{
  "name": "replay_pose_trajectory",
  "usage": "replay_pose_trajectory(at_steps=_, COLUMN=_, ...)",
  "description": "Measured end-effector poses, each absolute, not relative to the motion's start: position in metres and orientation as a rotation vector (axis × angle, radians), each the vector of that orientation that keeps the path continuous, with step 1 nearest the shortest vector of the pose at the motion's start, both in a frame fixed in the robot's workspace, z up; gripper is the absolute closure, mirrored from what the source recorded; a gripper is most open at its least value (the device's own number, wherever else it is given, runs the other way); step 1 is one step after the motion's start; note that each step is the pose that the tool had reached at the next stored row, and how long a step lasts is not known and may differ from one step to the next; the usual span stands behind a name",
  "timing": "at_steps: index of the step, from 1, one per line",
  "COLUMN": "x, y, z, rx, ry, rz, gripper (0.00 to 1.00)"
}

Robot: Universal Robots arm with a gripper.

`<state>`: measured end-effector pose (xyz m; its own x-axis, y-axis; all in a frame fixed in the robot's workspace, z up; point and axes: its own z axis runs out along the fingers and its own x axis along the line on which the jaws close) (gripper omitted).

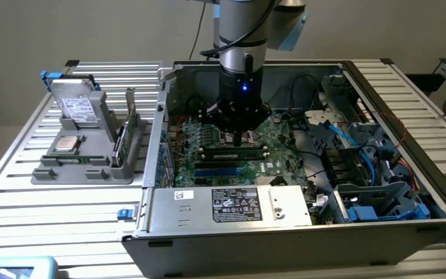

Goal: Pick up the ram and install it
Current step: 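Press down the ram until it locks into place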

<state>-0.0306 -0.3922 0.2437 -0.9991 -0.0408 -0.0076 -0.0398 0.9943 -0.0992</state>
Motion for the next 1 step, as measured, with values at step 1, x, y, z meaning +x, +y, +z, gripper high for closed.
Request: replay_pose_trajectory(at_steps=1, x=-0.0306, y=-0.3922, z=0.2437, rx=-0.063, ry=3.128, rz=-0.155, gripper=0.89)
